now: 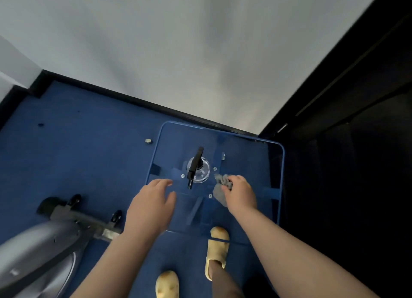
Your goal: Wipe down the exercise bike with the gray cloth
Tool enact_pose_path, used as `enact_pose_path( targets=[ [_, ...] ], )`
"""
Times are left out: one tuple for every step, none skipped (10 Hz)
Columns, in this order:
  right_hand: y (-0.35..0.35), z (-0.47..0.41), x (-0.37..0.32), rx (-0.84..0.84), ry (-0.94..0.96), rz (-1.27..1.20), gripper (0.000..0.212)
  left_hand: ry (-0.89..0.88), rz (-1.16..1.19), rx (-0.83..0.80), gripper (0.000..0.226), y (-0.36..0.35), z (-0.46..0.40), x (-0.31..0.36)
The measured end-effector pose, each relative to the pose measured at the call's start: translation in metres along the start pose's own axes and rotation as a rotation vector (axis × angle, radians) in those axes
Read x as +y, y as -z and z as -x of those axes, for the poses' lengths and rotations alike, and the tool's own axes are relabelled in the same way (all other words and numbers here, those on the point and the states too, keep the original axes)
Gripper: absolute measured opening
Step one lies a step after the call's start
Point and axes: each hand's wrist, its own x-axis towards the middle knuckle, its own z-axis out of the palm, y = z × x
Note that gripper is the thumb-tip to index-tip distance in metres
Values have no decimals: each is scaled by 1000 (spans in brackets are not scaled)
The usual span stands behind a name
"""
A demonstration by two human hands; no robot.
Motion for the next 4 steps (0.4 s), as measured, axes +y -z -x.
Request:
enact_pose_path(
  targets=[
    [-9,-4,4,-79,-16,58,39,48,-4,-18,37,3,3,-12],
    [-2,-1,4,-57,-4,62,40,65,-23,-36,37,12,9,-17],
    [15,9,-4,-26,-23,63,36,56,-18,-25,37,26,12,-14],
    [29,29,-8,50,0,64,33,-13,-10,34,37,44,16,-6]
  ],
)
